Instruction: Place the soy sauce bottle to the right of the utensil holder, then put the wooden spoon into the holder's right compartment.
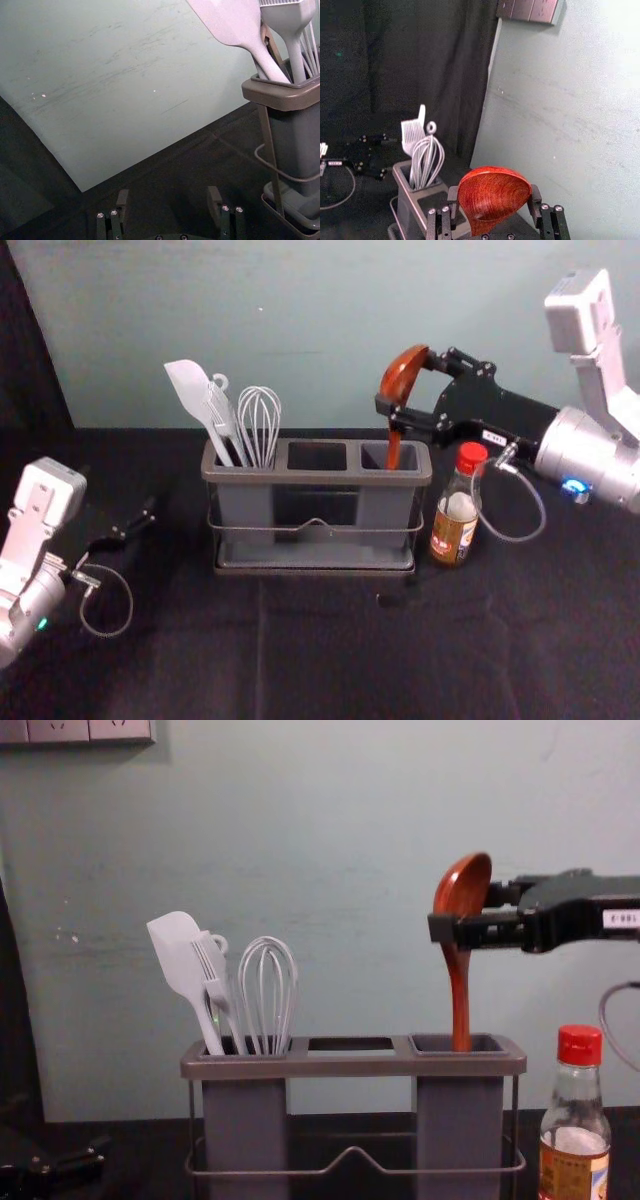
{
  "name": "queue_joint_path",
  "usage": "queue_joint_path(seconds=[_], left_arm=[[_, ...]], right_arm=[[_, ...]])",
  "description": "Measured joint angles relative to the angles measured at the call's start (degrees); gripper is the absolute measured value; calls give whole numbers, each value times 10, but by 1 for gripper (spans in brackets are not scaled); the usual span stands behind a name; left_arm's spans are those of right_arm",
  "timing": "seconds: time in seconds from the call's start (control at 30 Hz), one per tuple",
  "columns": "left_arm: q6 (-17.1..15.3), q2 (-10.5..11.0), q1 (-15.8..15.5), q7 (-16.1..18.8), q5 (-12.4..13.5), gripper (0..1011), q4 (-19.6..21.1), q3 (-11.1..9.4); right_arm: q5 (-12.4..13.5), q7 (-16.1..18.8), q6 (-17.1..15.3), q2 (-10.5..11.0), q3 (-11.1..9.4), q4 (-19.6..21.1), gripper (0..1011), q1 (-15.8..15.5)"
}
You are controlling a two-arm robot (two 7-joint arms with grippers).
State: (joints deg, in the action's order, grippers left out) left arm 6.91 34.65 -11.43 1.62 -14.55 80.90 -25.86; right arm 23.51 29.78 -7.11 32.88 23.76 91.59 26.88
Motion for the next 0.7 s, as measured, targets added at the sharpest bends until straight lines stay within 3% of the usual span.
queue_joint_path(seconds=[0.3, 0.7], left_arm=[[0, 0, 0, 0, 0, 1011, 0, 0], [0, 0, 0, 0, 0, 1011, 0, 0]], right_arm=[[-19, -2, -4, -10, 17, -22, 840, -1], [-23, -3, -8, -17, 17, -26, 840, -10]])
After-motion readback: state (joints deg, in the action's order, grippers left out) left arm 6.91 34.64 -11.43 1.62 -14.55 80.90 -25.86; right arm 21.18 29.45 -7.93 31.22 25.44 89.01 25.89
